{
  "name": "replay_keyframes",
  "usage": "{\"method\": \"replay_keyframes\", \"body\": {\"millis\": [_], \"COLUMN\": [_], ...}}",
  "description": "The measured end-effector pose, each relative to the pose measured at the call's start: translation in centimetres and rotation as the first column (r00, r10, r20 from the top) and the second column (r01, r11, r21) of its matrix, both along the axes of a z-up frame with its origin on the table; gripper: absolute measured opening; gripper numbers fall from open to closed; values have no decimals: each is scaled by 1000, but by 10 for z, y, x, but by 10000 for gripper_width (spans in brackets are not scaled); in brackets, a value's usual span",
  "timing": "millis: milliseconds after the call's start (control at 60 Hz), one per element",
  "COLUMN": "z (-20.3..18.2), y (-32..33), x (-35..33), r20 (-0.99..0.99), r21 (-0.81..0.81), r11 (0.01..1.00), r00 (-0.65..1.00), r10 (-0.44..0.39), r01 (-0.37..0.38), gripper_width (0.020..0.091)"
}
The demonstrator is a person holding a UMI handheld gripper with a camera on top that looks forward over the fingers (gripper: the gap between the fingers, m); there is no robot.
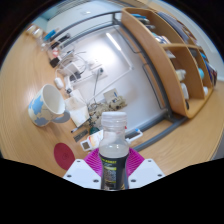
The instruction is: Pour water
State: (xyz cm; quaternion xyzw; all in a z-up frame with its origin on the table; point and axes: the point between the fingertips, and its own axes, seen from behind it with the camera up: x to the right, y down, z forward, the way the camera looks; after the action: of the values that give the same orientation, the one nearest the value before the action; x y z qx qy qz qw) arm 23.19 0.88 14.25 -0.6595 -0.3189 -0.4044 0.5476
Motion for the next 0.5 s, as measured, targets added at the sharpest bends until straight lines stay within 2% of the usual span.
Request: {"method": "replay_keyframes", "body": {"millis": [200, 350, 500], "z": [8, 17, 18], "y": [31, 48, 56], "x": [-52, -79, -102], "r20": [481, 722, 861], "r21": [-71, -102, -131], "r11": [994, 986, 979], "r00": [870, 672, 472], "r10": [106, 162, 190], "r01": [-82, -129, -156], "gripper_width": [276, 275, 274]}}
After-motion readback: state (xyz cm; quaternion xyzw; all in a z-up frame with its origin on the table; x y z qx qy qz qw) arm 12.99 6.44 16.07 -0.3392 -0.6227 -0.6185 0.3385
